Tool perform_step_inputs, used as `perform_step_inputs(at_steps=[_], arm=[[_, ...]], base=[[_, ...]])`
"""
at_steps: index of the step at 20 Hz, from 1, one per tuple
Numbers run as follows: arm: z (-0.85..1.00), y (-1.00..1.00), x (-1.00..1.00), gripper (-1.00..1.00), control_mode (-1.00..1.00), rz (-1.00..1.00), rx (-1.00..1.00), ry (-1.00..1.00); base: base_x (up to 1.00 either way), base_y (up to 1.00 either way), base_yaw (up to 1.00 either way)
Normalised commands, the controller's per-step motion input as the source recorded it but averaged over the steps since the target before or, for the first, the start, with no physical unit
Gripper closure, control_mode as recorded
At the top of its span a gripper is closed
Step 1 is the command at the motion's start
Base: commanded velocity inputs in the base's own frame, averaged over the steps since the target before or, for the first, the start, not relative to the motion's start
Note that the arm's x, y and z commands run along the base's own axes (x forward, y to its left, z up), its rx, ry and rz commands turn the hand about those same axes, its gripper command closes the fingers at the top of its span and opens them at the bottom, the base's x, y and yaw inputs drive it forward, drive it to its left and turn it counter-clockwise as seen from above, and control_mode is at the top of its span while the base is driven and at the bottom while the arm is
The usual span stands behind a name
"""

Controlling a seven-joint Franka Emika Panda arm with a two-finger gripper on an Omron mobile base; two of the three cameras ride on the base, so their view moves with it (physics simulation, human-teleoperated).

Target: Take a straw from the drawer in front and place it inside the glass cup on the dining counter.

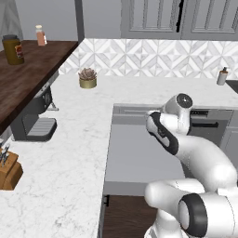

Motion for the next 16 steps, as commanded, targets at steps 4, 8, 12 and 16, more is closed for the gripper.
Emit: perform_step_inputs(at_steps=[4, 8, 12, 16], arm=[[1.00, 0.00, -0.51, 1.00, -1.00, 0.00, 0.13, 0.13], [0.59, 0.02, -0.68, 1.00, -1.00, -0.01, 0.01, 0.02], [0.11, 0.02, -0.67, 1.00, -1.00, -0.08, -0.03, 0.00], [0.00, 0.00, -0.54, 1.00, -1.00, -0.10, -0.03, 0.00]], base=[[0.00, 0.00, 0.00], [0.00, 0.00, 0.00], [0.00, 0.00, 0.00], [0.00, 0.00, 0.00]])
